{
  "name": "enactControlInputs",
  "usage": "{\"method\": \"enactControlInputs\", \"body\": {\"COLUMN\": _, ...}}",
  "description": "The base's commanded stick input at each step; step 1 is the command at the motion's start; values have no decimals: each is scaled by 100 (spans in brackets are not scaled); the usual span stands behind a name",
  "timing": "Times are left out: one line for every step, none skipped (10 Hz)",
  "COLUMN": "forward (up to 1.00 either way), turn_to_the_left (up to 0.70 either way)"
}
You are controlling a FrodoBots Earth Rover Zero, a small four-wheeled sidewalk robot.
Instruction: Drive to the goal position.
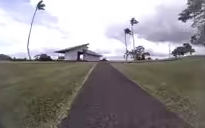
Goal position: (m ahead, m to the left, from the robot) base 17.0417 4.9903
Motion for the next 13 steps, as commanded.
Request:
{"method": "enactControlInputs", "body": {"forward": 70, "turn_to_the_left": 0}}
{"method": "enactControlInputs", "body": {"forward": 70, "turn_to_the_left": -23}}
{"method": "enactControlInputs", "body": {"forward": 70, "turn_to_the_left": -30}}
{"method": "enactControlInputs", "body": {"forward": 70, "turn_to_the_left": -17}}
{"method": "enactControlInputs", "body": {"forward": 70, "turn_to_the_left": -2}}
{"method": "enactControlInputs", "body": {"forward": 70, "turn_to_the_left": 0}}
{"method": "enactControlInputs", "body": {"forward": 70, "turn_to_the_left": 0}}
{"method": "enactControlInputs", "body": {"forward": 70, "turn_to_the_left": 0}}
{"method": "enactControlInputs", "body": {"forward": 70, "turn_to_the_left": 0}}
{"method": "enactControlInputs", "body": {"forward": 70, "turn_to_the_left": 0}}
{"method": "enactControlInputs", "body": {"forward": 70, "turn_to_the_left": 0}}
{"method": "enactControlInputs", "body": {"forward": 70, "turn_to_the_left": 0}}
{"method": "enactControlInputs", "body": {"forward": 70, "turn_to_the_left": 0}}
